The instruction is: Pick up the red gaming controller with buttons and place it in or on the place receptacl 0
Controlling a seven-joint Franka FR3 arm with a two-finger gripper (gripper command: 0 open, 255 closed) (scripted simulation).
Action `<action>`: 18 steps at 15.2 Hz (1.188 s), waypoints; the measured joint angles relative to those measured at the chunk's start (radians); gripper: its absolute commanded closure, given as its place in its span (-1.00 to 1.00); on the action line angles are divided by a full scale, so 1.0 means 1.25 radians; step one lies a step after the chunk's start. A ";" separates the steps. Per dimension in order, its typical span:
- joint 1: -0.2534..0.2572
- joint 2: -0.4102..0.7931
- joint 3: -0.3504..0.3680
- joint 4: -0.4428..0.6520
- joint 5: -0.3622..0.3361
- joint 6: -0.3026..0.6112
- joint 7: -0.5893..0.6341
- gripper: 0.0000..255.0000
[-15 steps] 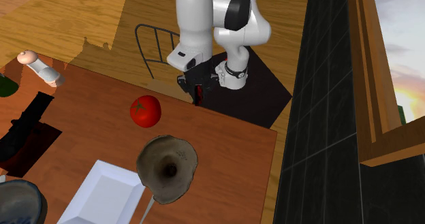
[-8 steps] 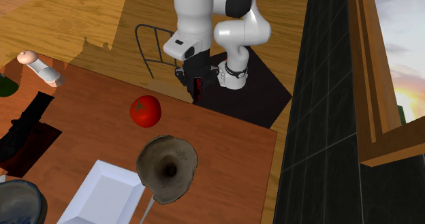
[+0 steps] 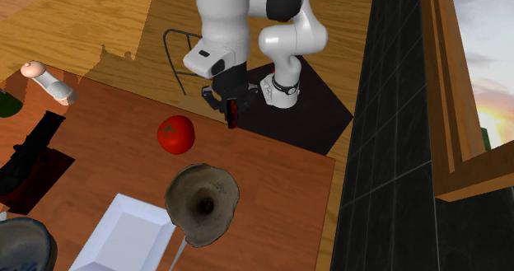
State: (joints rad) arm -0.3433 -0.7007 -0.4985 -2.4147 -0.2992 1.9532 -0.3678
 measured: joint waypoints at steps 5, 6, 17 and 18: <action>0.063 0.173 -0.070 0.129 0.049 0.050 -0.045 1.00; 0.075 0.206 -0.084 0.157 0.064 0.055 -0.056 1.00; 0.136 0.579 -0.216 0.454 0.312 0.068 -0.235 1.00; 0.135 0.589 -0.216 0.451 0.321 0.078 -0.241 1.00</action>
State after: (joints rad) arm -0.1747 0.0356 -0.7689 -1.8516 0.1019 2.0502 -0.6689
